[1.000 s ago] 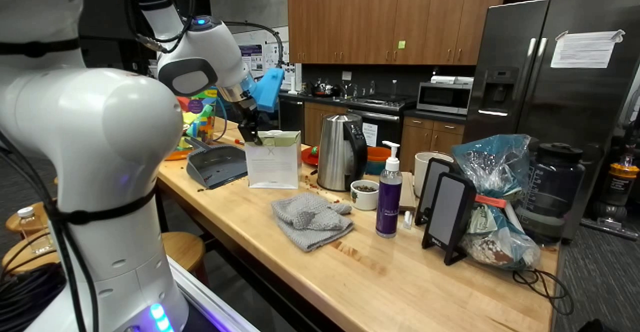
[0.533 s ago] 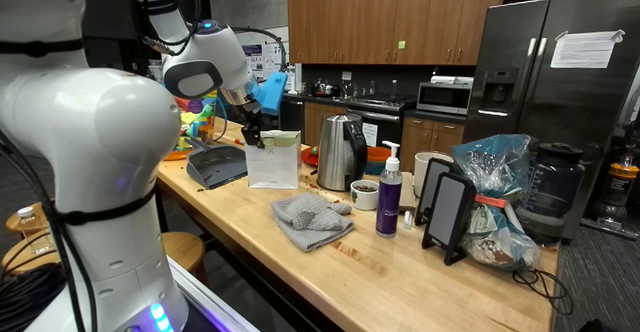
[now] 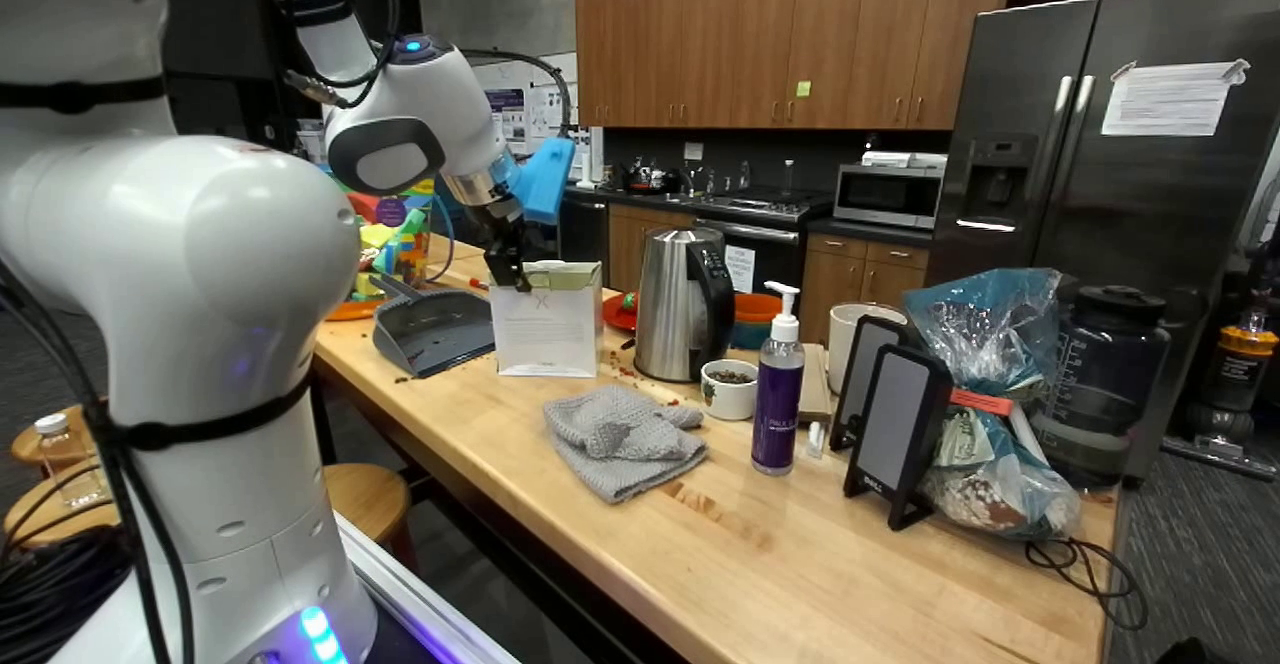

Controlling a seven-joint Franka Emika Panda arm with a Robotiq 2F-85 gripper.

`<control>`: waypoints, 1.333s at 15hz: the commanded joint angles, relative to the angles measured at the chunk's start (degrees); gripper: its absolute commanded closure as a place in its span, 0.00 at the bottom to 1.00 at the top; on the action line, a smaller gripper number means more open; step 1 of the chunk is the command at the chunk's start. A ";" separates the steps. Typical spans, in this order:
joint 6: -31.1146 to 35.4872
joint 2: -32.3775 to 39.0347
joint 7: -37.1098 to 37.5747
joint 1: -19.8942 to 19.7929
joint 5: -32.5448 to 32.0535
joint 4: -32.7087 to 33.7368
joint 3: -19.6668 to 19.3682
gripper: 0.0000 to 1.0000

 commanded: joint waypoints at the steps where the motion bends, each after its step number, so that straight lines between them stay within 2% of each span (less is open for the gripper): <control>1: 0.42 -2.66 0.00 -0.31 -0.73 -0.83 0.55 0.00; 20: 0.57 -4.82 -0.01 0.38 -0.81 -0.54 0.72 0.00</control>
